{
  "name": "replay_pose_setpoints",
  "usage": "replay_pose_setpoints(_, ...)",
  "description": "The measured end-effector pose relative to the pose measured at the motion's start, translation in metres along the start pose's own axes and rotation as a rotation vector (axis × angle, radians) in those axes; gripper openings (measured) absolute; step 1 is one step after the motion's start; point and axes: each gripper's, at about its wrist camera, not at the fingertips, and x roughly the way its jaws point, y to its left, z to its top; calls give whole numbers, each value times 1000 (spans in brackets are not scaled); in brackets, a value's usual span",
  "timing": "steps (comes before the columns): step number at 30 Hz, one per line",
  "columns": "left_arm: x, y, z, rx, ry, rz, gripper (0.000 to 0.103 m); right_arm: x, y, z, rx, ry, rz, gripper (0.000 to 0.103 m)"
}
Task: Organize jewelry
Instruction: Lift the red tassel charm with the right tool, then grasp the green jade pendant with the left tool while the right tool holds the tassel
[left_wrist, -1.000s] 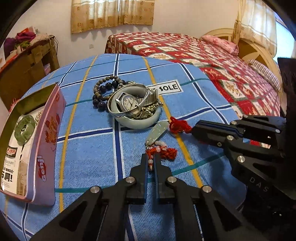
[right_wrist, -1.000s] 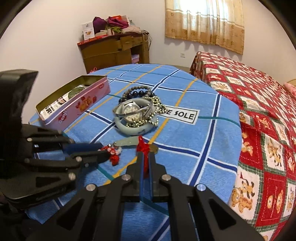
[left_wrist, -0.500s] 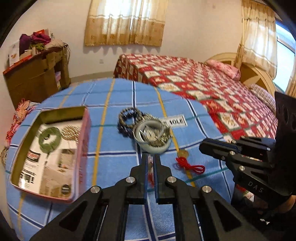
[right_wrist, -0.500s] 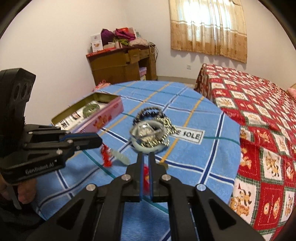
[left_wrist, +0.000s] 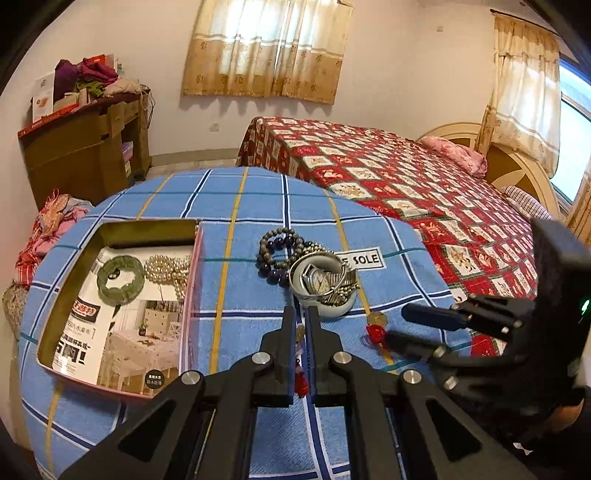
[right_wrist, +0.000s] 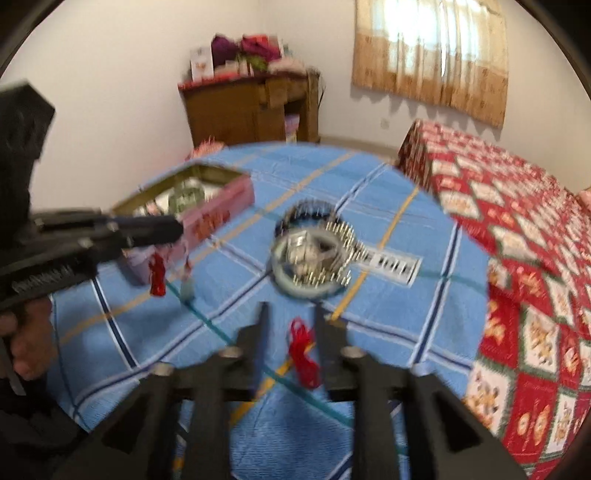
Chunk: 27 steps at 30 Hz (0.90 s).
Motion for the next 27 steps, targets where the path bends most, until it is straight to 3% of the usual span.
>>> replay_pose_setpoints(4, 4, 4, -1, -17, 8, 0, 4, 24, 0, -8, -24, 72, -37, 35)
replay_pose_setpoints(5, 3, 4, -1, -17, 7, 1, 4, 27, -1, -9, -24, 82, -45, 31)
replay_pose_setpoints(6, 2, 4, -1, -18, 4, 0, 4, 30, -2, -10, -25, 92, -52, 11)
replay_pose_setpoints(7, 1, 4, -1, -18, 1, -1, 4, 30, -5, -10, -15, 91, -46, 9)
replay_pose_setpoints(16, -25, 12, 14, -19, -65, 5, 0, -27, -3, 20, 5, -67, 20, 8)
replay_pose_setpoints(27, -50, 39, 34, -41, -138, 53, 0, -36, 12, 49, -19, -130, 63, 8)
